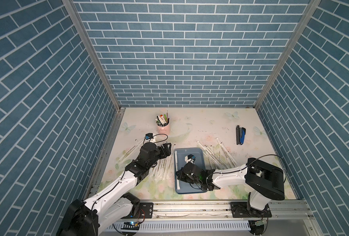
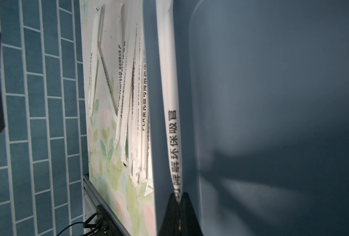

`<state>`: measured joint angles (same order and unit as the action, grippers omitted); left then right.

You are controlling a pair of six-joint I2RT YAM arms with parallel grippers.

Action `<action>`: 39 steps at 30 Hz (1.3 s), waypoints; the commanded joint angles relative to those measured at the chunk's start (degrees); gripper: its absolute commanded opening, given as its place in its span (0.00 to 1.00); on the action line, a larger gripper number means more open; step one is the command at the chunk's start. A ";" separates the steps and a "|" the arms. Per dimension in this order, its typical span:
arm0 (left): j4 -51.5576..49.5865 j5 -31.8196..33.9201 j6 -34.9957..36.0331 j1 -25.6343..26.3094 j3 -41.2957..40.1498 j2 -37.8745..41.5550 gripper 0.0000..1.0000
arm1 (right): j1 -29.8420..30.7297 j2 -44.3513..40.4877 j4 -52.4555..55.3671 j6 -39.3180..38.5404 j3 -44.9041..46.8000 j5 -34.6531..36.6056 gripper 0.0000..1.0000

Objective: Put the straws into the storage box
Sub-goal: Place the straw in the storage box.

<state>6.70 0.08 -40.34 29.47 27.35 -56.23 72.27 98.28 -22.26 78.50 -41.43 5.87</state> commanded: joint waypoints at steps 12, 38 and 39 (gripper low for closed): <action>-1.90 0.67 1.21 -0.29 0.19 2.04 0.86 | -1.00 2.53 8.74 2.10 -3.10 -1.62 0.13; -7.20 6.46 6.19 -0.29 1.65 3.73 0.84 | -4.24 4.43 19.12 -11.06 -12.17 -0.96 0.22; -7.84 7.35 6.27 -0.38 1.69 3.99 0.83 | -4.34 3.93 19.57 -12.28 -12.51 -0.65 0.20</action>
<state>1.17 4.67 -35.81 29.47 27.55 -52.99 68.07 101.62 -6.15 71.35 -52.51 4.91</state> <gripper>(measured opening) 0.836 0.214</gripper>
